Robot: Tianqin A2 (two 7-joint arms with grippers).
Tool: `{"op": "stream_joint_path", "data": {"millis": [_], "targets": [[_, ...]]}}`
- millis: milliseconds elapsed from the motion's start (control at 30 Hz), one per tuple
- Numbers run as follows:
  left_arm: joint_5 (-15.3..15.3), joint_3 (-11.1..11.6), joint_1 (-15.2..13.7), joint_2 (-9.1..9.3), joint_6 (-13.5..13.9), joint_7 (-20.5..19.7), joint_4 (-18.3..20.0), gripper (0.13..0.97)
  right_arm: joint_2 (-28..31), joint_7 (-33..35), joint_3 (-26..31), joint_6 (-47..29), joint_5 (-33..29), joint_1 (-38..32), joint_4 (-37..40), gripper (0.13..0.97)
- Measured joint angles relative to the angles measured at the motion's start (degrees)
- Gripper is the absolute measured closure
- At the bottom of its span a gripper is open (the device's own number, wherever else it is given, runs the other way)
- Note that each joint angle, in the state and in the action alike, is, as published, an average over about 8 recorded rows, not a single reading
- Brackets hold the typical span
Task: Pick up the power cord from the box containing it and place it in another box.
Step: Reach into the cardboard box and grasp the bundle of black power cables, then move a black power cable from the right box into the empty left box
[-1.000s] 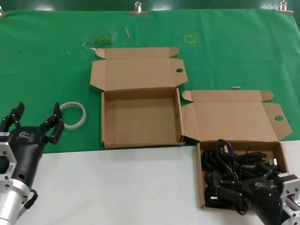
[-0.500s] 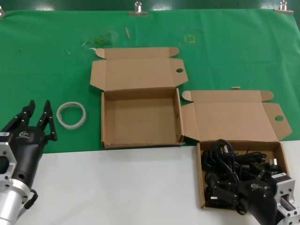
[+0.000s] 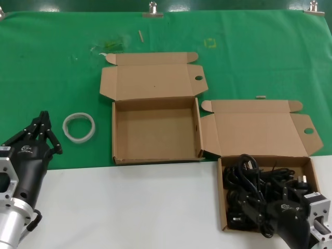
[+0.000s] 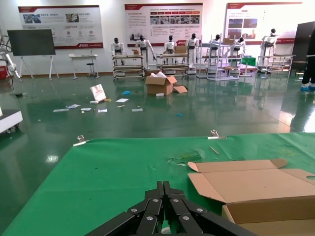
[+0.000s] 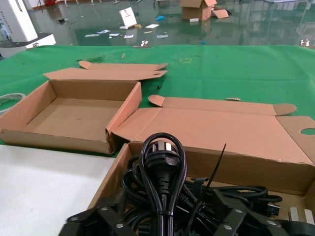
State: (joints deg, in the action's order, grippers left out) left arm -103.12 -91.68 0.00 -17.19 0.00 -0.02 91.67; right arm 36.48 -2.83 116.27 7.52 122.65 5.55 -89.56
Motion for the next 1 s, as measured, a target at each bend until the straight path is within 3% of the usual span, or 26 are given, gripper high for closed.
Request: {"op": "stream_joint_path", "data": {"millis": [167, 367, 667, 1000], "targets": [[0.0, 0.0, 0.0, 0.0, 0.0, 0.0, 0.0, 0.949, 0.01, 0.07, -0.45, 0.02, -0.12, 0.65, -0.35, 0.485], [0.0, 0.0, 0.0, 0.0, 0.0, 0.0, 0.0, 0.954, -0.13, 0.23, -1.01, 0.11, -0.39, 1.51, -0.78, 0.647], [0.0, 0.0, 0.0, 0.0, 0.0, 0.0, 0.0, 0.957, -0.75, 0.48, -2.25, 0.4, -0.96, 2.85, -1.64, 0.815], [0.0, 0.0, 0.0, 0.0, 0.0, 0.0, 0.0, 0.957, 2.25, 1.0, -2.43, 3.5, 2.1, 3.47, -7.3, 0.886]]}}
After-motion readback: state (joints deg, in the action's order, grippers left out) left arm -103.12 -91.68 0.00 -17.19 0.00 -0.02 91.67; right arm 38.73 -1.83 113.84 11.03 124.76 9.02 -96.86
